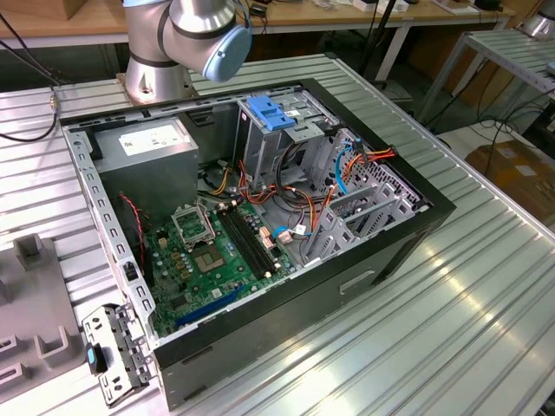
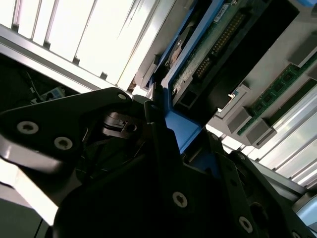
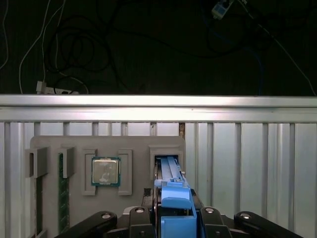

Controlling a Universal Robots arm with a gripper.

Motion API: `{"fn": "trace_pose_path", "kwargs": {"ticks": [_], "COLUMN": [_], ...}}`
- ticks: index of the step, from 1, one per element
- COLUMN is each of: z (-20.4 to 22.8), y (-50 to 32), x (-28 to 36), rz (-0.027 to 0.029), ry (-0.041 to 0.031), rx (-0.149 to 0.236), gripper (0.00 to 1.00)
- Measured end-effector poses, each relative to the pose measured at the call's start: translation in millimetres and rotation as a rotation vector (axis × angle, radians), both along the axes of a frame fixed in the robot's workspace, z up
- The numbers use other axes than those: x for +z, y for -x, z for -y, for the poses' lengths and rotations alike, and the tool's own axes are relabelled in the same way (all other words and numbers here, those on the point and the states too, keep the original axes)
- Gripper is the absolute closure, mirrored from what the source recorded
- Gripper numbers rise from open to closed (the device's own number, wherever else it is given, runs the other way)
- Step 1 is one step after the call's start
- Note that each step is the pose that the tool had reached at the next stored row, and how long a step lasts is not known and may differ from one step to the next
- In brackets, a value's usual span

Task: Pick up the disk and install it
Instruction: 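Pick up the disk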

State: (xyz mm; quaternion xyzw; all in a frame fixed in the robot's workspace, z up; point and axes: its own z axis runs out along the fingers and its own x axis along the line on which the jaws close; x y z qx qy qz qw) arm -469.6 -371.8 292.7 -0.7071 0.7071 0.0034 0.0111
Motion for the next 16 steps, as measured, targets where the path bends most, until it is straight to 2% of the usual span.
{"fn": "trace_pose_path", "kwargs": {"ticks": [8,16], "z": [0.0,0.0], "y": [0.0,0.0], "x": [0.8,5.9], "rz": [-0.0001,0.0001], "ry": [0.0002,0.0003], "rx": [0.000,0.000], "gripper": [0.63,0.63]}}
